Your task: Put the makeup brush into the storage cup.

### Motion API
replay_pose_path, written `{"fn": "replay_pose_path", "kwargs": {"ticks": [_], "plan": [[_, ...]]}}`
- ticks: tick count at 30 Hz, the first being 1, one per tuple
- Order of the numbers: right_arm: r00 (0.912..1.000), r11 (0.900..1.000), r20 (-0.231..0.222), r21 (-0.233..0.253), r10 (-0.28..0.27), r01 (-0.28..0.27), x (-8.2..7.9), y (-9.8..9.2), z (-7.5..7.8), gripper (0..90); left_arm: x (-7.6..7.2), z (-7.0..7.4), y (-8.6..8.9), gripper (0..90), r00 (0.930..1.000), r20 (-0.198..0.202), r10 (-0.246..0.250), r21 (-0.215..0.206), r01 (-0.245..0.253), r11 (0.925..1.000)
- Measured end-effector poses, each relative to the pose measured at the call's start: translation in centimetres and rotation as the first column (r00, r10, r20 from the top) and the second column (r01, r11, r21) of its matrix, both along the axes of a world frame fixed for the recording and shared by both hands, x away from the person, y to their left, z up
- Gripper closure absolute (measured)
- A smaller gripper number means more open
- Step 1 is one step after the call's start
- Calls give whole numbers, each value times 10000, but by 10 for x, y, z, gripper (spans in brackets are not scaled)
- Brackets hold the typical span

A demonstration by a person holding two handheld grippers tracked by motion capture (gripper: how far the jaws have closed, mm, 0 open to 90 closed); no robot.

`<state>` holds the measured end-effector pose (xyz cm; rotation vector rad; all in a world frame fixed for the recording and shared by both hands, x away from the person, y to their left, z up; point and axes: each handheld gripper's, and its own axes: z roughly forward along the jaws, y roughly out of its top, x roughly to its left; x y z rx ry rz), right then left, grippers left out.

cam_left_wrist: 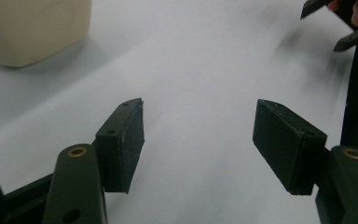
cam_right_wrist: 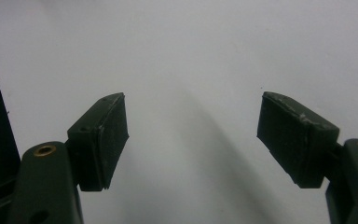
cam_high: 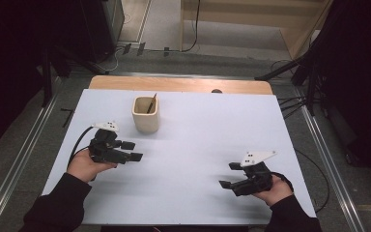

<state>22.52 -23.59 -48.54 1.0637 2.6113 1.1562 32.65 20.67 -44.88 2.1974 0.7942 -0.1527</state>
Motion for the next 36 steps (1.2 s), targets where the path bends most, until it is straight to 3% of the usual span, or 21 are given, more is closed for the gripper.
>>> {"fn": "replay_pose_path", "kwargs": {"ticks": [12,22,36], "plan": [[10000,10000,-18,-27,3,-3,0,0,0,253,-16,-7,-3,347,9989,329,-335,39,333,9994],[10000,10000,-29,-35,-38,38,0,0,-1,253,-24,-13,2,350,9993,302,-220,-13,220,9998],[10000,10000,-64,-38,-35,34,1,0,-1,252,-39,-16,7,348,9977,638,-210,215,196,9996]]}}
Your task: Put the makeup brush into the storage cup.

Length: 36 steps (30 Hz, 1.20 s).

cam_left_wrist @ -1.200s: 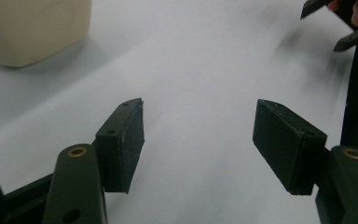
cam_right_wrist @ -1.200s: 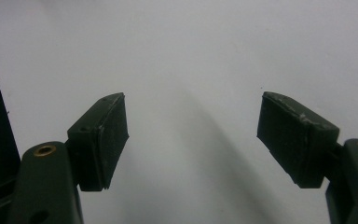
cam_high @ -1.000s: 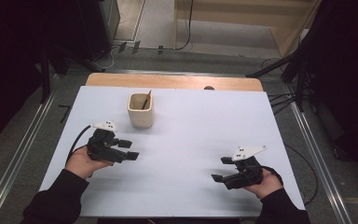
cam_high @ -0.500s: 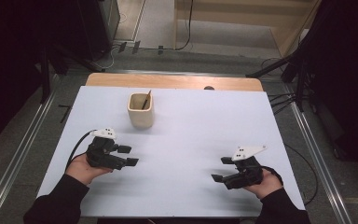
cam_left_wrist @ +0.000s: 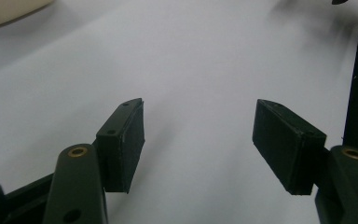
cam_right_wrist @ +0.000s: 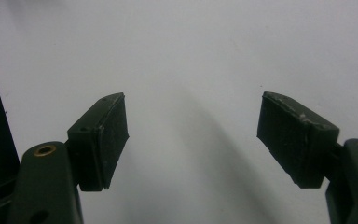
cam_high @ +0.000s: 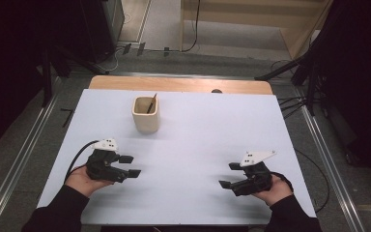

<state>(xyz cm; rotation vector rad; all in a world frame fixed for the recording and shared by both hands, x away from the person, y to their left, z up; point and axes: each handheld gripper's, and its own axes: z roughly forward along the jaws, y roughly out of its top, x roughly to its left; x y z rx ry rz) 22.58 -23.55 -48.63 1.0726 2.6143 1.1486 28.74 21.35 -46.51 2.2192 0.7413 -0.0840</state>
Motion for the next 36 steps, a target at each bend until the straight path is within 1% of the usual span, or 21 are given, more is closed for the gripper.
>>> {"fn": "replay_pose_path", "kwargs": {"ticks": [5,8,15,21,29,33,36], "plan": [[10000,10000,-5,7,-6,6,0,0,0,253,-3,-1,2,345,9999,129,-28,226,25,9997],[10000,10000,-9,4,-6,6,0,0,0,252,-2,-2,3,345,9999,123,-43,297,39,9996],[10000,10000,-2,8,22,-22,0,0,0,253,0,-5,5,345,9998,195,2,603,-13,9982],[10000,10000,-41,-21,65,-65,0,1,0,253,2,-6,7,345,9997,253,55,607,-71,9981],[10000,10000,-8,-8,-9,9,1,0,1,253,2,-6,9,345,9996,259,152,609,-167,9980],[10000,10000,-6,-37,27,-27,1,0,1,253,2,-6,9,345,9997,196,117,479,-126,9988],[10000,10000,-10,-64,36,-36,1,0,1,253,3,-6,10,343,9997,180,134,509,-143,9986]]}}
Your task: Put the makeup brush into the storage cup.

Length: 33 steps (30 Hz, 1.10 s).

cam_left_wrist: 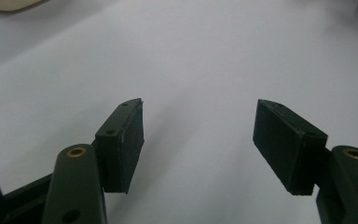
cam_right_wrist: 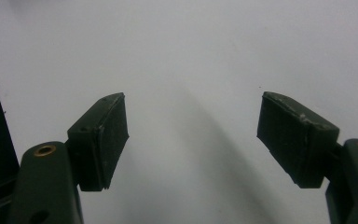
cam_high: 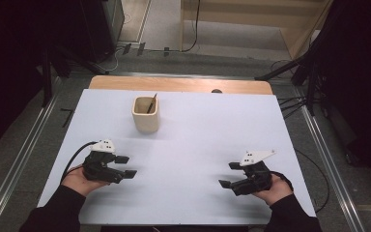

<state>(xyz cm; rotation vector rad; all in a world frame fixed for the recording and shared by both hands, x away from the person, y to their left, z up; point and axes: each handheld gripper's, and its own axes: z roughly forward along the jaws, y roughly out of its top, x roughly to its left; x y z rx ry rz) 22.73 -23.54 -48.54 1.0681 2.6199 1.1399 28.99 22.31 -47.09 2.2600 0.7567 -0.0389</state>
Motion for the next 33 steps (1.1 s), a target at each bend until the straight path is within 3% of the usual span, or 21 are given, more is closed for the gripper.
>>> {"fn": "replay_pose_path", "kwargs": {"ticks": [33], "plan": [[10000,9999,-45,-98,21,-22,1,1,-1,253,-1,0,1,326,10000,3,52,-3,-52,10000]]}}
